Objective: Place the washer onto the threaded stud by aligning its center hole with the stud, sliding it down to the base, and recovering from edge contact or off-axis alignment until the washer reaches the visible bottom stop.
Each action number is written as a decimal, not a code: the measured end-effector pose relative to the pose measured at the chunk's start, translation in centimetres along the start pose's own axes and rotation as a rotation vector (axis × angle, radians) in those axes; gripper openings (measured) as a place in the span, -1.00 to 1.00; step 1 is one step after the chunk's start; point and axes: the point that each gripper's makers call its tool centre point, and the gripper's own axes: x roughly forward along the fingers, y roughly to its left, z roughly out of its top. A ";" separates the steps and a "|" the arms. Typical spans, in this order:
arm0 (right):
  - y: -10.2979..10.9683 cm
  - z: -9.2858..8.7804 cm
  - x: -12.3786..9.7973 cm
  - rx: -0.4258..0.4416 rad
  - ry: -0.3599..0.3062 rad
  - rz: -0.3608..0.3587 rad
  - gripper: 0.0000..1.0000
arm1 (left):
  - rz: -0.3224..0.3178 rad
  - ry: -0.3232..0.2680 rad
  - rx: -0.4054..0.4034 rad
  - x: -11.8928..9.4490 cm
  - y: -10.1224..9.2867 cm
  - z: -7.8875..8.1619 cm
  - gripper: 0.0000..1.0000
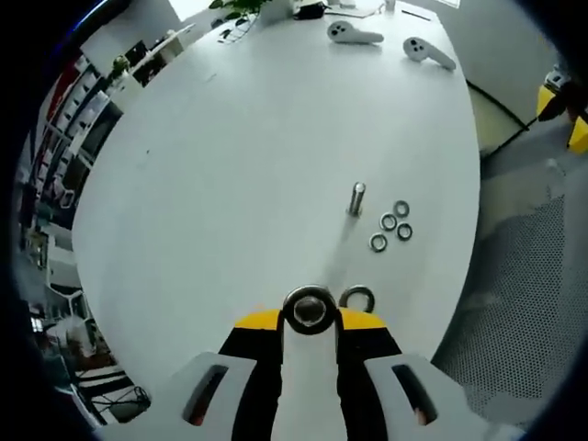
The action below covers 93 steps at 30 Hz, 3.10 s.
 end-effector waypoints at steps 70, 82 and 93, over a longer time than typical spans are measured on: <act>0.6 -0.8 0.1 -0.029 0.044 0.030 -0.48 | 0.056 -0.183 -0.480 1.2 -6.3 -6.2 -0.42; 0.4 -0.8 0.1 -0.019 0.040 0.025 -0.48 | 0.066 -0.227 -0.503 0.3 -6.4 -4.6 -0.38; 0.3 -0.6 0.1 -0.023 0.030 0.015 -0.48 | 0.062 -0.252 -0.551 1.0 -5.5 -3.3 -0.38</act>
